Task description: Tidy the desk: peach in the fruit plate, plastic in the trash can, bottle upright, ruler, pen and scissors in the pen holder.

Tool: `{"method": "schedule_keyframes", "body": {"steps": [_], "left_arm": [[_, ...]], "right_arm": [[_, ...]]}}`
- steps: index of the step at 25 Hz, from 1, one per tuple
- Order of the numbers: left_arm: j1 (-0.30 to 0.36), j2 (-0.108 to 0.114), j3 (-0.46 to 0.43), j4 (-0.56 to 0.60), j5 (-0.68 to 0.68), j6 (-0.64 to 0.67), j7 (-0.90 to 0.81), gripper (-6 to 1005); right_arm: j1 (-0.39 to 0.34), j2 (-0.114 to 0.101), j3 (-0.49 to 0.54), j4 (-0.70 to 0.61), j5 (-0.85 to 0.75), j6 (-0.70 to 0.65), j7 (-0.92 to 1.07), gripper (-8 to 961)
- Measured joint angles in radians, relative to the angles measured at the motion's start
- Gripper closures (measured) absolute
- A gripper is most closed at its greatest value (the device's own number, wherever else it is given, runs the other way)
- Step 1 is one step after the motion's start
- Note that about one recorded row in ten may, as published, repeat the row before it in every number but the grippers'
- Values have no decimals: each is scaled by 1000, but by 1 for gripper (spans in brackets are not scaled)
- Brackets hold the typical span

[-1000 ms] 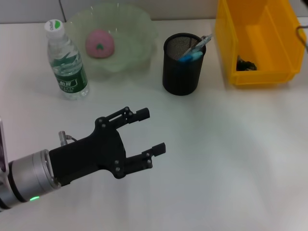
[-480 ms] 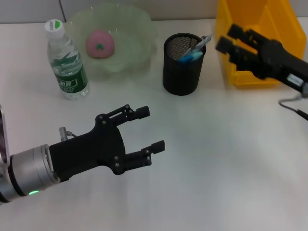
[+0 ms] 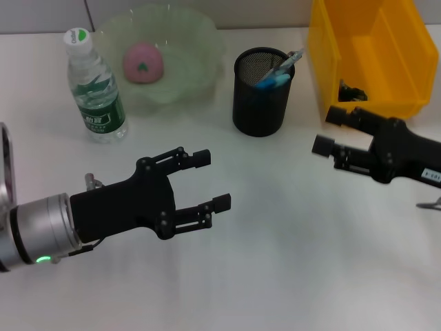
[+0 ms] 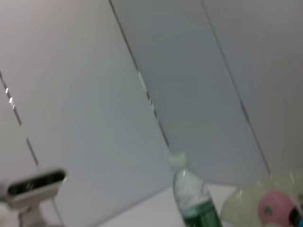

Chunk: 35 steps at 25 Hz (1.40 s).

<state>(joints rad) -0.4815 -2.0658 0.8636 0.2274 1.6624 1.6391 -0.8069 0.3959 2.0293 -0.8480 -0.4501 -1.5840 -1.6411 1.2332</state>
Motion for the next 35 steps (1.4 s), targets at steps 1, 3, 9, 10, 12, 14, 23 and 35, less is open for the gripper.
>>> {"method": "schedule_keyframes", "body": {"steps": [1,3,9,10,12,14,23,35], "left_arm": [[-1,0,6,6,0,-4,-14,221],[-10,2,26,19,0,-22,-52,221],[-32,3,118,43,1,-75,-140,221],[-32,3,118,43,1,-75,-140,221],[-32,3,124,44,1,-78,-150,221],[-32,3,128,44,1,-75,-152,221],[-25,3,150,44,0,-77,-152,221],[-19,4,152,44,13,-80,-147,221]], "right_arm": [[0,0,2,0,-12,-2,-3,140],[0,0,2,-1,-24,-4,-10,140],[0,5,-9,-2,-122,-1,-74,142],[0,5,-9,-2,-122,-1,-74,142],[4,6,-10,1,-155,5,-111,142],[8,7,-13,7,-195,14,-179,143],[13,32,-37,41,-225,70,-318,144],[25,32,-35,54,-221,73,-321,143]]}}
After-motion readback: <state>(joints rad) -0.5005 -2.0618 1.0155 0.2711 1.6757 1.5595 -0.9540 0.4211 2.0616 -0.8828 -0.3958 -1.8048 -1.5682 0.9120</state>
